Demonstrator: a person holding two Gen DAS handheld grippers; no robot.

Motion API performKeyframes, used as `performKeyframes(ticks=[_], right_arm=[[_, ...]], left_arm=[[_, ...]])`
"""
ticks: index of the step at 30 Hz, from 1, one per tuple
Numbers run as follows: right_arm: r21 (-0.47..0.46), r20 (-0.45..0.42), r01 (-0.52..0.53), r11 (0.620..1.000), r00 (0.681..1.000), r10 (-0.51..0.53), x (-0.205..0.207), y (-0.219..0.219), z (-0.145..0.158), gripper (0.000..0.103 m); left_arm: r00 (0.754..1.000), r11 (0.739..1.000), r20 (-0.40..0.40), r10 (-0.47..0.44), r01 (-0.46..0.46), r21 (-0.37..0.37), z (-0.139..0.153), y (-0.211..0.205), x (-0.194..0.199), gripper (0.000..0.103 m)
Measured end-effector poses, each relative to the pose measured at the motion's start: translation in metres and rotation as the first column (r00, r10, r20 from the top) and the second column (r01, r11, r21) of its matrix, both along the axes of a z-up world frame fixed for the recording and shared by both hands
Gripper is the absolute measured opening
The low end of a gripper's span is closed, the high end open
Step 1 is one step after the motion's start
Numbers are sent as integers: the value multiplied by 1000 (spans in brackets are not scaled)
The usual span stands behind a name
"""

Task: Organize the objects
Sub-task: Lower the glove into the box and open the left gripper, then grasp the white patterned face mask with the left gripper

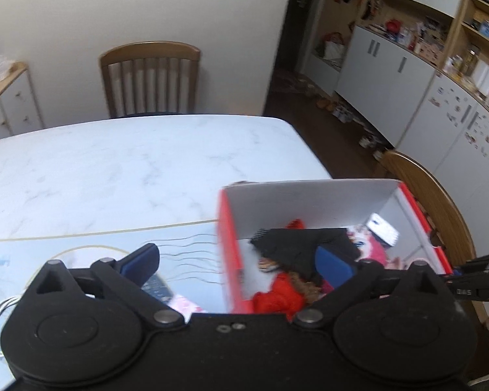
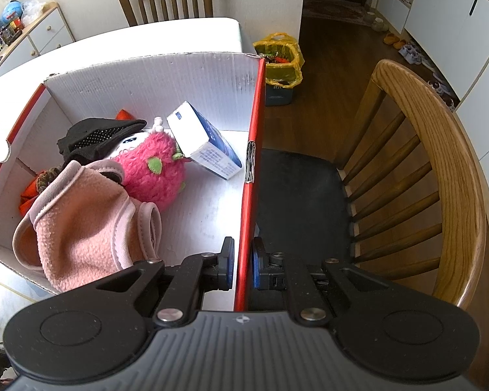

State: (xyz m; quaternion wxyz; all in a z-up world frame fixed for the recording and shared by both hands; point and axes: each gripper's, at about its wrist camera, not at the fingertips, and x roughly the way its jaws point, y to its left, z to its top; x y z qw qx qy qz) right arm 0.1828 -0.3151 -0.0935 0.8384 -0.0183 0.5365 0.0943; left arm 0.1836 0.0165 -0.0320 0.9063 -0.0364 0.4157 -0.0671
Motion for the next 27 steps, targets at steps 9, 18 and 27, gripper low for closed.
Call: performKeyframes(ticks=[9, 18, 27], right_arm=[[7, -7, 14, 1000, 1000, -14, 2, -2, 1, 11], [-7, -17, 4, 1000, 1000, -4, 1, 1, 2, 11], [-19, -28, -1, 1000, 1000, 0, 1, 3, -1, 11]], left_arm=[[991, 991, -38, 125, -122, 57, -23, 46, -8, 102], [988, 987, -94, 121, -109, 121, -66, 64, -25, 102], [989, 992, -148, -19, 36, 117, -107, 50, -41, 101]])
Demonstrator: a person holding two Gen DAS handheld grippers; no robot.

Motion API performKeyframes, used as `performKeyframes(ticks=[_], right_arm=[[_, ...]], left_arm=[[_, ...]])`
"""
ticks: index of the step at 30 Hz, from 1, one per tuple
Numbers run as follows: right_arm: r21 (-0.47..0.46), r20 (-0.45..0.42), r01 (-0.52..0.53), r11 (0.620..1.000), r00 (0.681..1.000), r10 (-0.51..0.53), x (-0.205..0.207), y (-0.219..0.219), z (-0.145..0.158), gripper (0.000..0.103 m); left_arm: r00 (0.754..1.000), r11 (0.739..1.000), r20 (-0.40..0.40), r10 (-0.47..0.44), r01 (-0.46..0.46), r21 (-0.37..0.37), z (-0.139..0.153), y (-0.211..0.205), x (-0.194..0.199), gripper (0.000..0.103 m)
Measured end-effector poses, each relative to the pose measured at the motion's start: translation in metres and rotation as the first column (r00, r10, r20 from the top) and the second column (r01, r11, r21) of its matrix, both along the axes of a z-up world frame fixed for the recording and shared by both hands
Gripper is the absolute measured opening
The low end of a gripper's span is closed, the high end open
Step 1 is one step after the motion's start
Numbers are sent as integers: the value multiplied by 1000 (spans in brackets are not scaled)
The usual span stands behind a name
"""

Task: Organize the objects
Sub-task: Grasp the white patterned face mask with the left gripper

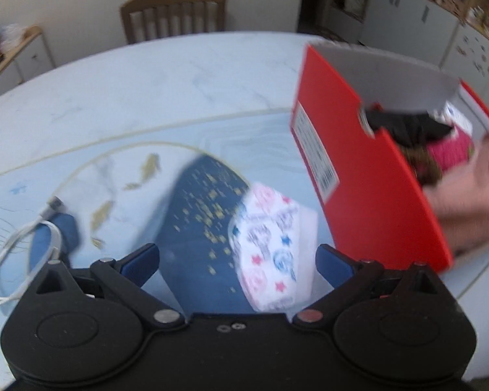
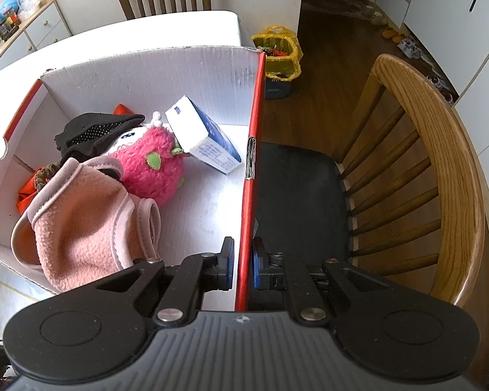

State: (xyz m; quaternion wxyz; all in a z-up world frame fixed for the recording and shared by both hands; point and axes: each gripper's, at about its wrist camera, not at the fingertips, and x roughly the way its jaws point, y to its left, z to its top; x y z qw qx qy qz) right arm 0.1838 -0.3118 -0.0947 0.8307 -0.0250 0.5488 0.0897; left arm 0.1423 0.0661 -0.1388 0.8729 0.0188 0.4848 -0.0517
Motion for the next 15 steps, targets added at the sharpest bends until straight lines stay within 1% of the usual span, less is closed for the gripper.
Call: performKeyframes(ticks=[2, 5, 6, 7, 12, 14, 15], right_arm=[[-2, -3, -2, 1000, 1000, 2, 0, 0, -1, 11], [-7, -7, -1, 1000, 1000, 0, 0, 0, -2, 11], [-9, -9, 0, 1000, 1000, 0, 0, 0, -2, 11], [-9, -10, 1, 1000, 1000, -1, 0, 0, -2, 11], [-15, -14, -4, 1000, 1000, 4, -1, 2, -3, 11], [-19, -15, -4, 1000, 1000, 4, 0, 3, -3, 11], [-21, -16, -3, 1000, 1000, 3, 0, 3, -3, 11]], left_arm=[[1000, 1000, -1, -22, 22, 7, -6, -2, -3, 100], [999, 999, -2, -43, 43, -11, -13, 1, -4, 100], [999, 999, -4, -49, 49, -9, -15, 1, -4, 98], [999, 999, -4, -54, 54, 2, -16, 1, -4, 95], [997, 996, 6, -81, 80, 49, -22, -4, 1, 91], [996, 995, 10, -89, 88, 45, -23, -7, 4, 91], [996, 995, 12, -90, 90, 40, -24, -8, 6, 88]])
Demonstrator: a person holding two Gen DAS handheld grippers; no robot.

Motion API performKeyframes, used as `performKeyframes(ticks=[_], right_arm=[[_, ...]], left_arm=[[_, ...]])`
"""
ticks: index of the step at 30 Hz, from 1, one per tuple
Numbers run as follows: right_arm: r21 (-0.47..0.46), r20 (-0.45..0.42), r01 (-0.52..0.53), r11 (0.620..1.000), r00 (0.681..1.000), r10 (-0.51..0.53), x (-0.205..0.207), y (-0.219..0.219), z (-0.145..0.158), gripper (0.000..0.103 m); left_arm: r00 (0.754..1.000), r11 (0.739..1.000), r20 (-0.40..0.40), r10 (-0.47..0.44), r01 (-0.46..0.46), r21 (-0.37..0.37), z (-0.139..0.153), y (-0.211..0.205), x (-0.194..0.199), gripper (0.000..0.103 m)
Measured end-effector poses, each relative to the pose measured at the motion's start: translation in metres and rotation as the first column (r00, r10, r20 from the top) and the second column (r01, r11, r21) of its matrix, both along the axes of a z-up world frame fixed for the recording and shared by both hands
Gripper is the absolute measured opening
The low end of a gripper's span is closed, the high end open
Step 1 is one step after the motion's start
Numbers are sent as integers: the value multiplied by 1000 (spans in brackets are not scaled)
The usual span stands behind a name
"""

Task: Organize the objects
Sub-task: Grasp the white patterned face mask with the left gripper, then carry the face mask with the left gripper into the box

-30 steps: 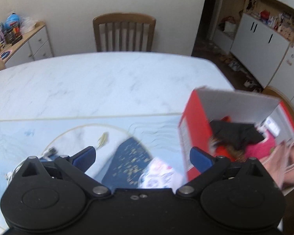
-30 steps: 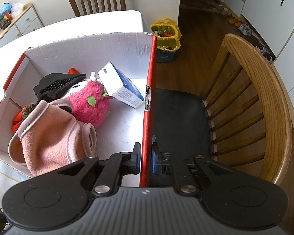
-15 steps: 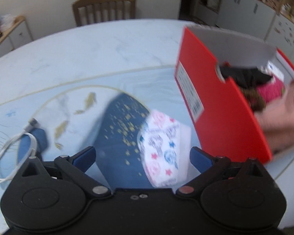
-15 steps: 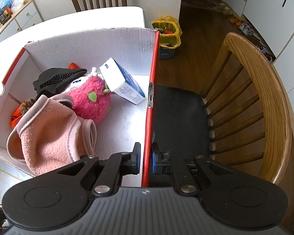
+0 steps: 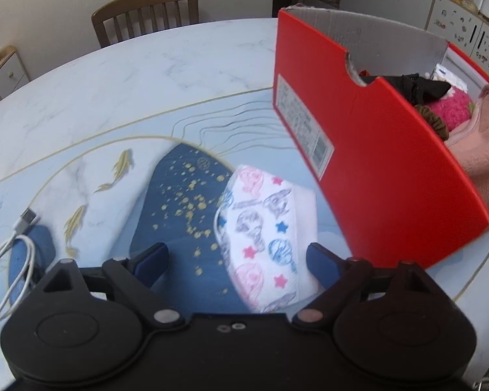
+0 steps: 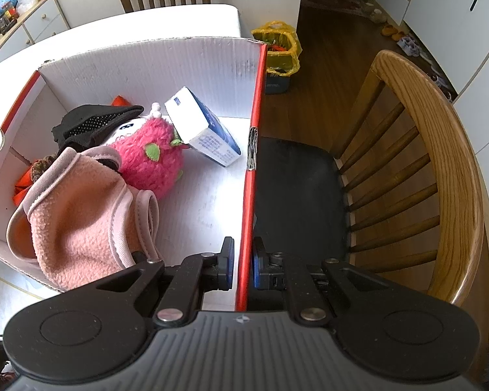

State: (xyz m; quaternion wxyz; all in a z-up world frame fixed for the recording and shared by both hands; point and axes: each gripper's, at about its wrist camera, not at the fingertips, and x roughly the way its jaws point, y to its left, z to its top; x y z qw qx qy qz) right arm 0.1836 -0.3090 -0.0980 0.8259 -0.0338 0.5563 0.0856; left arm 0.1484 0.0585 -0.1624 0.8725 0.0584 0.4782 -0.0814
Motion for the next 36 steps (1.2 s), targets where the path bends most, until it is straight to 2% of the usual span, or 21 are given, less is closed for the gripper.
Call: performKeyframes(ticks=[5, 12, 15, 18, 22, 30, 36], right_arm=[[-3, -2, 1, 1000, 1000, -1, 0, 1, -1, 11], [-4, -4, 7, 1000, 1000, -7, 1, 1, -2, 11], [-3, -5, 9, 1000, 1000, -9, 1, 1, -2, 11], [-3, -5, 9, 1000, 1000, -9, 1, 1, -2, 11], [-3, -6, 10, 1000, 1000, -10, 1, 2, -2, 11], [0, 3, 10, 1000, 1000, -10, 1, 1, -1, 11], [0, 26, 0, 1000, 1000, 0, -1, 2, 0, 10]], left_arm=[[1000, 999, 0, 10, -10, -35, -1, 3, 9, 83], [998, 997, 10, -63, 63, -39, 4, -8, 15, 51], [997, 996, 7, -79, 79, -35, 4, -9, 16, 46], [995, 994, 7, -98, 98, -55, 5, -8, 16, 19], [994, 993, 8, -112, 113, -43, 5, -14, 14, 6], [998, 998, -2, -58, 58, -23, 19, -8, 12, 5], [999, 999, 10, 36, -36, -25, 40, 10, 13, 5]])
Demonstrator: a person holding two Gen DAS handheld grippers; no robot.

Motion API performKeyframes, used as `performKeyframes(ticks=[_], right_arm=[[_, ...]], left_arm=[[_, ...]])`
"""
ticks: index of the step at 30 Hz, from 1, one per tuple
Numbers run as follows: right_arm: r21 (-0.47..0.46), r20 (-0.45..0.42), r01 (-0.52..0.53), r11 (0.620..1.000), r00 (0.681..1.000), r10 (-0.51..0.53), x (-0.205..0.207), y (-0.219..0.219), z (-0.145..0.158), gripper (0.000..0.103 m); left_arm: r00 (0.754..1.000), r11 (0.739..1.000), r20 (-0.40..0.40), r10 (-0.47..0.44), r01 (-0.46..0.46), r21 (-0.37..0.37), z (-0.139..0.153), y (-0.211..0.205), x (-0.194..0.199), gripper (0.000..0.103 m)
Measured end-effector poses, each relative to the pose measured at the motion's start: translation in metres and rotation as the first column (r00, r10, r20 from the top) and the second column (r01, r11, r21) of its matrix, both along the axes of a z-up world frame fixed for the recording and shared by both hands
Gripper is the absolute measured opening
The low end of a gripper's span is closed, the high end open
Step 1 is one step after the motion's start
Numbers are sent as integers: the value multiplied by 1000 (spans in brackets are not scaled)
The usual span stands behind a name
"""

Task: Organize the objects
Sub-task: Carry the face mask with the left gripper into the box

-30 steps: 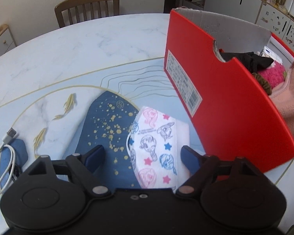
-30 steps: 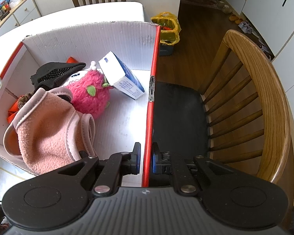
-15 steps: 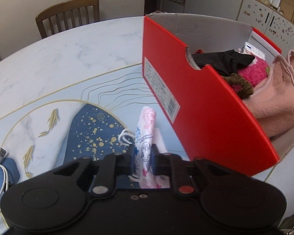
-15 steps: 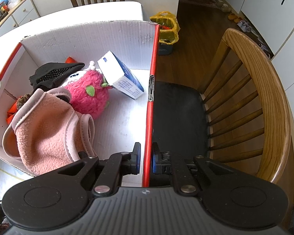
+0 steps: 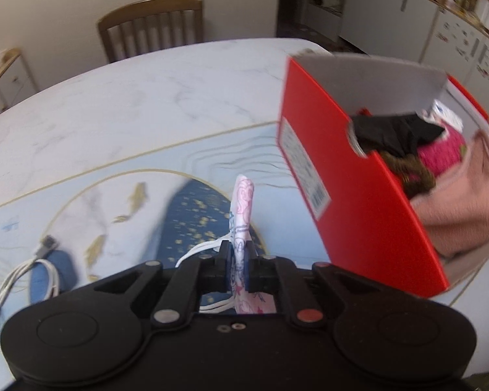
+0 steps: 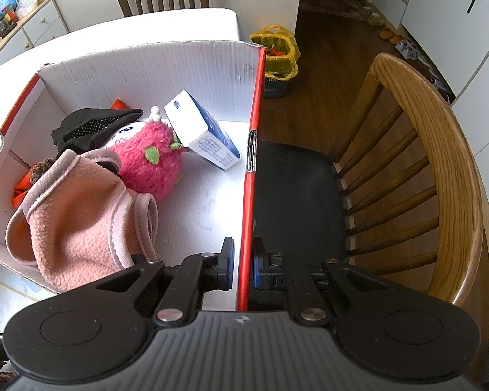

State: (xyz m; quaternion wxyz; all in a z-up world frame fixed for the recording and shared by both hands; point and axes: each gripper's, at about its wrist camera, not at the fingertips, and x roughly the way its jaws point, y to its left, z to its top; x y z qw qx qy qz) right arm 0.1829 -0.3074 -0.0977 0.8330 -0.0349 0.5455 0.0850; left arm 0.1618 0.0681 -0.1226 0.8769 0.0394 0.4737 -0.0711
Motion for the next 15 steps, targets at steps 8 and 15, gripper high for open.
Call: performKeyframes(ticks=[8, 15], right_arm=[[13, 11, -2, 1000, 1000, 2, -1, -2, 1, 10], [26, 21, -1, 1000, 1000, 0, -3, -5, 2, 10]], left_arm=[[997, 1000, 71, 26, -25, -10, 39, 0, -4, 5], [991, 1000, 137, -3, 6, -21, 70, -19, -2, 5]])
